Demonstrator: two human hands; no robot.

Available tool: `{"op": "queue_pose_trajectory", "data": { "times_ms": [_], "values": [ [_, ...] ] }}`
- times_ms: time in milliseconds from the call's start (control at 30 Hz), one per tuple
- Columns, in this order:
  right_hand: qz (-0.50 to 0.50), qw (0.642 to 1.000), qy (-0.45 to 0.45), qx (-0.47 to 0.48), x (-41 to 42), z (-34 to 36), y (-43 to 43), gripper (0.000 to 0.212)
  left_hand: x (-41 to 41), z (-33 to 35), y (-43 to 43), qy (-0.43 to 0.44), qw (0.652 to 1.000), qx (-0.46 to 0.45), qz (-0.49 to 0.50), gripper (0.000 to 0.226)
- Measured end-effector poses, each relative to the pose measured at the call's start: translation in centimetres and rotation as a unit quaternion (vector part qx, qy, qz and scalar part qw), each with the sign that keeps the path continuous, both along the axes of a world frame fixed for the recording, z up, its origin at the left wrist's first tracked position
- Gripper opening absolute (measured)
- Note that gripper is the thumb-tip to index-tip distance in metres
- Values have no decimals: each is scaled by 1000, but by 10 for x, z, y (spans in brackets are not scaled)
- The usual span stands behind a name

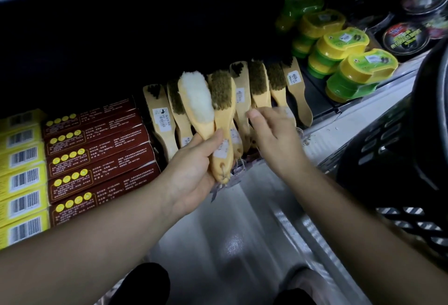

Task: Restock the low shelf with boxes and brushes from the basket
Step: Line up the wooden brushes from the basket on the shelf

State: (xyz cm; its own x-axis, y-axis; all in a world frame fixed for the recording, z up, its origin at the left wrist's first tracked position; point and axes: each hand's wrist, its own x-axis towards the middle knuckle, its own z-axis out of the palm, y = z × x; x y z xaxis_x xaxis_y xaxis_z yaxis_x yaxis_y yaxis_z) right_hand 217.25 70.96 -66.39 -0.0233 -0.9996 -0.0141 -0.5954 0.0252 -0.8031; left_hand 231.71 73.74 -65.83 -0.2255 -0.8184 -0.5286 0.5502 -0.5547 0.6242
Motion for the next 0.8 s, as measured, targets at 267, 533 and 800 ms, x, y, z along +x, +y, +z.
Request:
{"op": "queue_pose_trajectory", "data": {
  "times_ms": [267,533,800],
  "values": [
    [-91,919,-354,147,10,16,7,13,-12,7,-12,-35,999,-8,-25,18],
    [-241,958,-153,30,-32,-10,-28,28,-9,12,-25,-81,995,-11,-54,29],
    [-140,986,-84,29,-38,-32,-44,35,-25,13,-35,-154,982,2,-108,21]
  ]
}}
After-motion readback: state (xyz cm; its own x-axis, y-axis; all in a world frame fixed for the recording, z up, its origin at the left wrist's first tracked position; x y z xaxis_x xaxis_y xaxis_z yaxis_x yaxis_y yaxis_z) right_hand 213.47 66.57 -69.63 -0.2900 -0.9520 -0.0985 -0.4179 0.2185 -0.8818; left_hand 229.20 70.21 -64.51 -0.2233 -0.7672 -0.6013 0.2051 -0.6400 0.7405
